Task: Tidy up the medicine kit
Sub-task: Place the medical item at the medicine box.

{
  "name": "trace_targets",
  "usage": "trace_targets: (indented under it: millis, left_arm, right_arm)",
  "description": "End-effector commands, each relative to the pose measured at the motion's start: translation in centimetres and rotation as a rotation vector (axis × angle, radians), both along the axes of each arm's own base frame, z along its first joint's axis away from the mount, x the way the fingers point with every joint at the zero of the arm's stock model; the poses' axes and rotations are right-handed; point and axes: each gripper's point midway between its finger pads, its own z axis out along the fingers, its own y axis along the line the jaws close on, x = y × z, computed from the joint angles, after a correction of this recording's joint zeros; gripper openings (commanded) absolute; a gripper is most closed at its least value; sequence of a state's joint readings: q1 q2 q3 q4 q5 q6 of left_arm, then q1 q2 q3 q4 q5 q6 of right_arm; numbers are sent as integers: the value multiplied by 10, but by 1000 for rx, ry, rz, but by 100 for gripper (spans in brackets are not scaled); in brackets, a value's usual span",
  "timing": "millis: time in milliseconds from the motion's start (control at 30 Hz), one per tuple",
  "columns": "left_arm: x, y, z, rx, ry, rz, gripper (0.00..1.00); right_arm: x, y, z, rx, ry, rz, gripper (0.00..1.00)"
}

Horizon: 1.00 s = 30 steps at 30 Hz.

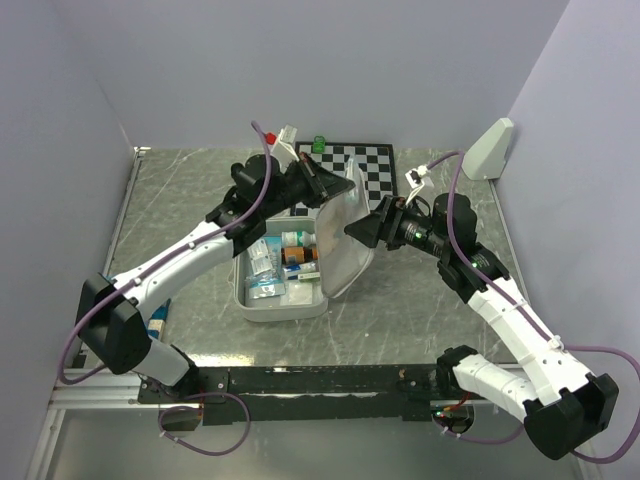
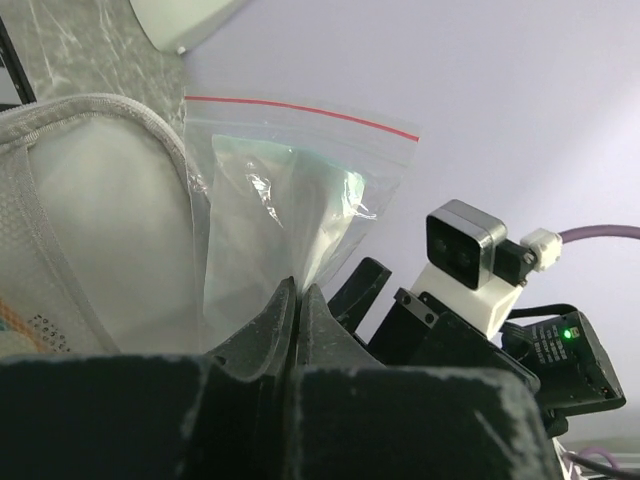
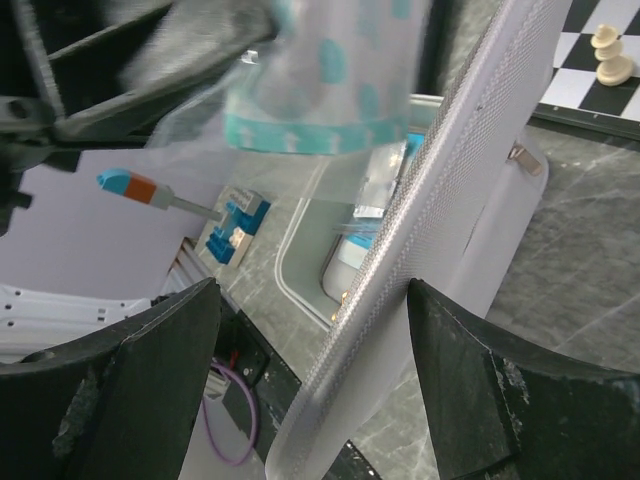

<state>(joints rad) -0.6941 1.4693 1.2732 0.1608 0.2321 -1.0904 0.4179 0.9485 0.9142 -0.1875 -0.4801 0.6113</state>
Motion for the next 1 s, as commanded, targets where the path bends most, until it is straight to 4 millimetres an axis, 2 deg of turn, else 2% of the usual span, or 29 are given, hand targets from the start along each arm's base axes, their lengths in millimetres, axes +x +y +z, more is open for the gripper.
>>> trace_targets:
  millis: [0,167,367,433,567,600,700,733,767,800,867,967]
  left_arm:
    - [-6,-7,24,-73,11,-73,1]
    - [0,-1,-4,20,57,-27,1]
    - [3,-6,-37,98,130,-35,1]
    - [1,-5,-56,162,187,-39,1]
    - [-5,-1,-61,218,203,-53,3]
    - [-7,0,-60,226,193,-59,13]
    - [-11,8,-47,236,144,-53,61]
    - [-13,10,-42,233,131,-47,74]
    - [-14,13,-33,225,106,-38,82]
    - [-15,16,-25,218,87,-27,89]
    - [-14,24,-12,211,51,3,94]
    - [-14,34,4,206,-1,44,90]
  right_arm:
    - [-5,1,36,43,-113,32,82]
    - [-4,1,34,39,-113,28,82]
    - [-3,2,34,41,-108,30,82]
    - [-3,1,35,39,-109,29,82]
    - [-1,1,33,31,-102,24,82]
    - [0,1,33,29,-101,19,82]
    - [1,2,32,25,-97,23,83]
    - [2,1,33,27,-97,17,83]
    - [2,1,32,25,-94,15,83]
    - [2,1,32,24,-93,14,83]
    - [4,1,30,21,-86,6,83]
    - [7,-4,27,8,-78,-27,82]
